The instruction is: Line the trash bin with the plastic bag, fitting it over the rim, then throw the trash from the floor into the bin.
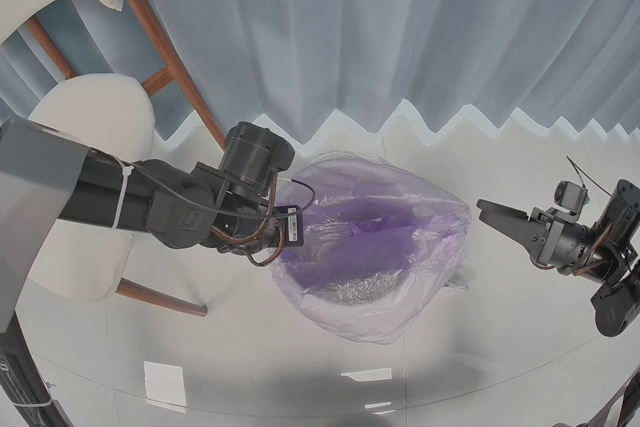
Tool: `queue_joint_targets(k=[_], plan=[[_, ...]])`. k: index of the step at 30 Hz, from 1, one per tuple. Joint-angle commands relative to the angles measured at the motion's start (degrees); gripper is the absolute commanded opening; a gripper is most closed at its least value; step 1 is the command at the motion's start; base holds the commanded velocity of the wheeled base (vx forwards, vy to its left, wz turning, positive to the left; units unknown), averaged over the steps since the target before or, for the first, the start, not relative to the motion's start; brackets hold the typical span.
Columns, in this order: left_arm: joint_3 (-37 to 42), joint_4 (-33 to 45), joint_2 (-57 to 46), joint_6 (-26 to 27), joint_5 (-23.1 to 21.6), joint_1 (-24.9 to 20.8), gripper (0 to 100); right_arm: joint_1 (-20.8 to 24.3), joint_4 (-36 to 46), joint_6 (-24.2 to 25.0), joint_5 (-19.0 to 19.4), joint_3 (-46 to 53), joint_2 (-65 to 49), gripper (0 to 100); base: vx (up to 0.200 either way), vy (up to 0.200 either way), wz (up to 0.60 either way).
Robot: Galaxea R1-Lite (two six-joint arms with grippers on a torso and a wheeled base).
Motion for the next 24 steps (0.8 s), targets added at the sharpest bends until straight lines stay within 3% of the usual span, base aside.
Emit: queue_joint_targets(k=[1,5,10,12,18,19,20,24], plan=[[0.1,-0.1,0.1,0.0,0.0,0.5,0,-1.4,-0.9,13.9,1.0,3.9,-6.5,100,0.0,0.0,0.0],[-0.1,-0.1,-0.8,0.0,-0.2,0.4,0,-4.9,-0.8,15.6,0.7,2.8,-4.1,100,0.0,0.0,0.0],[1.6,-0.1,-4.8,0.1,-1.9,0.0,0,-10.4,-0.8,9.0,0.7,1.5,0.6,100,0.0,0.0,0.0],[4.1,-0.6,-8.6,0.5,-7.2,0.0,0,-12.9,-0.8,6.1,0.7,1.1,2.7,100,0.0,0.0,0.0],[5.9,-3.2,-11.2,0.3,-9.2,-1.0,0,-12.2,-0.8,3.6,0.7,3.5,3.0,100,0.0,0.0,0.0],[7.0,-5.9,-12.3,0.1,-9.9,-1.9,0,-11.7,-0.8,-2.1,0.6,4.3,5.9,100,0.0,0.0,0.0],[7.6,-6.4,-12.6,0.2,-10.3,-2.0,0,-11.7,-0.8,-4.0,0.0,3.6,7.4,100,0.0,0.0,0.0],[8.3,-6.9,-13.2,0.1,-10.7,-3.2,0,-9.5,-0.8,-6.9,-3.7,-0.3,8.8,100,0.0,0.0,0.0]])
